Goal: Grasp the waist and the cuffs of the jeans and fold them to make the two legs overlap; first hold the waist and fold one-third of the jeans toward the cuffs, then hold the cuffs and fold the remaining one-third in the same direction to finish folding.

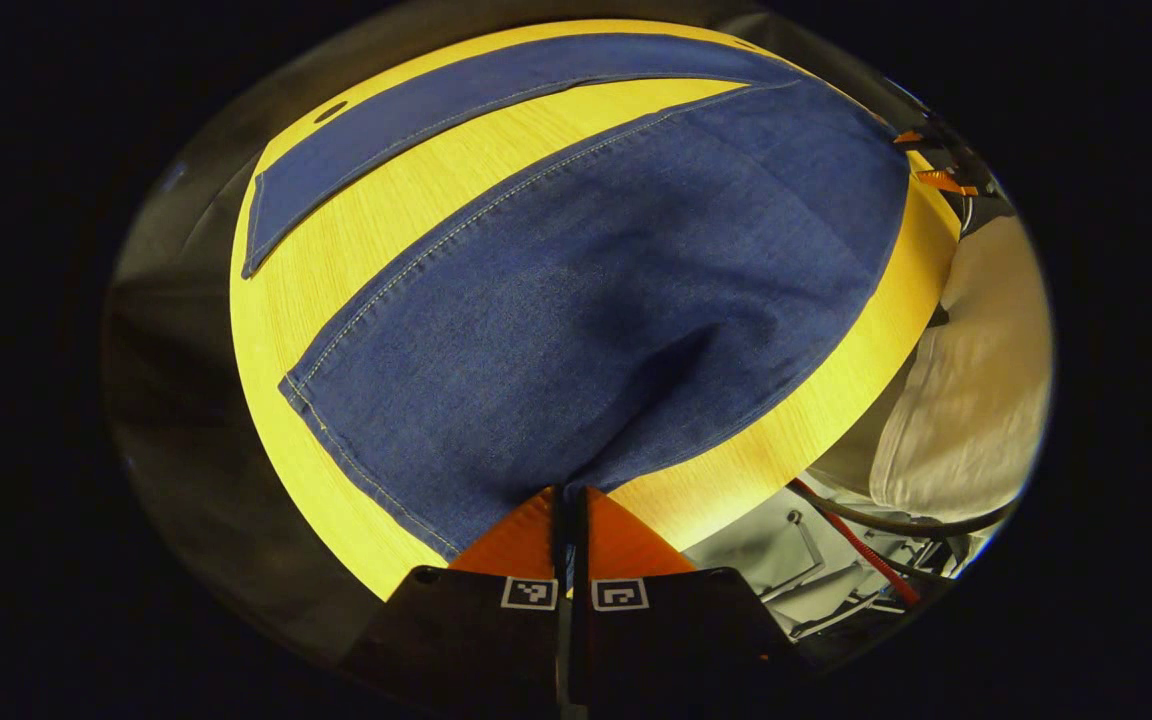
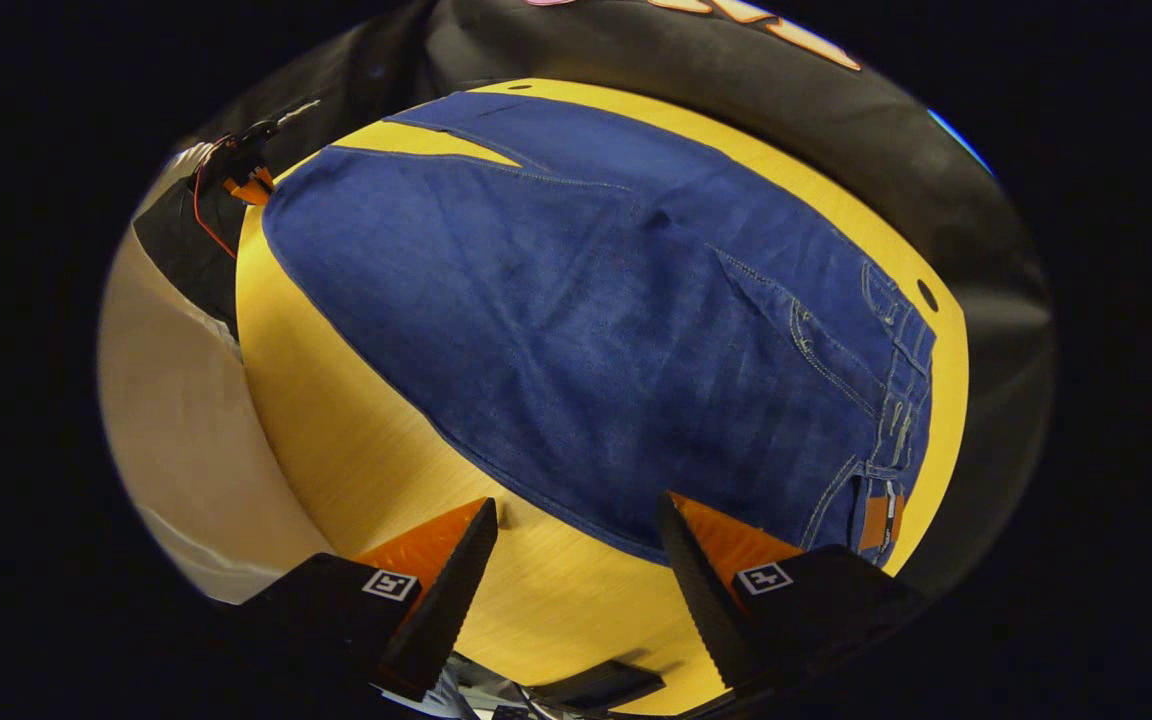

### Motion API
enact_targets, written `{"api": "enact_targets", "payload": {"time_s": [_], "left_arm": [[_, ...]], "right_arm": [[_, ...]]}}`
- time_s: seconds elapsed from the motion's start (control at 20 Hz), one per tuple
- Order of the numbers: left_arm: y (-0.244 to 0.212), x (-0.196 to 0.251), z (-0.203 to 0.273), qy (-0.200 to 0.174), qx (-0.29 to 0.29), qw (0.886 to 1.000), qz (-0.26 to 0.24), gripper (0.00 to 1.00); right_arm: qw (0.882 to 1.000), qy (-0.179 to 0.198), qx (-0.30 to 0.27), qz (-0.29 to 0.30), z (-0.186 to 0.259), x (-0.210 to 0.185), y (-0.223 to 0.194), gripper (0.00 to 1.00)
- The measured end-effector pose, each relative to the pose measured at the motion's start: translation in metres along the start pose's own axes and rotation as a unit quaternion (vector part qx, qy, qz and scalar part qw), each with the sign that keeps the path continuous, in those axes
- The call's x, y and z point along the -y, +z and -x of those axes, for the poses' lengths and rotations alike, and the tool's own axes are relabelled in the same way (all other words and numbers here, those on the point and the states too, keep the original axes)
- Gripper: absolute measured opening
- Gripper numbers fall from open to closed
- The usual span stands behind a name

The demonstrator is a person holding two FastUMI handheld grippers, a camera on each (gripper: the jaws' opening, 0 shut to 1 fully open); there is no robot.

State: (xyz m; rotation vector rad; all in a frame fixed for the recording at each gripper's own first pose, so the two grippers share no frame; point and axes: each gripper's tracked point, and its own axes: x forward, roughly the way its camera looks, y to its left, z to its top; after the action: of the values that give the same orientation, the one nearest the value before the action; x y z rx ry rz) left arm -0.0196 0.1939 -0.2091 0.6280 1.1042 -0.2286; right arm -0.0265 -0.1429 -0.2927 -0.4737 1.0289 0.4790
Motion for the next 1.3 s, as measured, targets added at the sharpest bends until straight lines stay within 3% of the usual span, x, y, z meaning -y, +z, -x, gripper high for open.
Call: {"api": "enact_targets", "payload": {"time_s": [0.2, 0.4, 0.5, 0.6, 0.75, 1.0, 1.3], "left_arm": [[0.001, 0.002, 0.000, -0.005, -0.008, 1.000, 0.002, 0.00], [0.002, 0.002, -0.001, -0.012, -0.007, 1.000, 0.006, 0.00], [0.003, 0.002, -0.001, -0.013, -0.005, 1.000, 0.018, 0.00], [0.004, 0.002, -0.001, -0.013, 0.000, 0.999, 0.030, 0.00], [0.004, 0.000, -0.002, -0.004, 0.016, 0.999, 0.039, 0.00], [0.006, 0.000, -0.002, 0.080, 0.032, 0.993, 0.082, 0.00], [0.021, 0.001, 0.032, 0.083, 0.071, 0.985, 0.133, 0.00]], "right_arm": [[1.000, 0.013, -0.008, 0.007, -0.002, 0.005, 0.000, 0.97], [1.000, 0.005, -0.022, -0.001, -0.004, 0.015, 0.002, 0.86], [1.000, -0.003, -0.017, -0.005, -0.007, 0.023, 0.007, 0.60], [1.000, -0.013, -0.018, -0.001, -0.007, 0.030, 0.014, 0.27], [0.999, -0.024, -0.036, -0.014, -0.006, 0.027, 0.012, 0.08], [0.994, -0.060, -0.047, -0.076, -0.005, 0.030, 0.011, 0.04], [0.986, -0.111, 0.000, -0.122, 0.028, 0.035, 0.034, 0.03]]}}
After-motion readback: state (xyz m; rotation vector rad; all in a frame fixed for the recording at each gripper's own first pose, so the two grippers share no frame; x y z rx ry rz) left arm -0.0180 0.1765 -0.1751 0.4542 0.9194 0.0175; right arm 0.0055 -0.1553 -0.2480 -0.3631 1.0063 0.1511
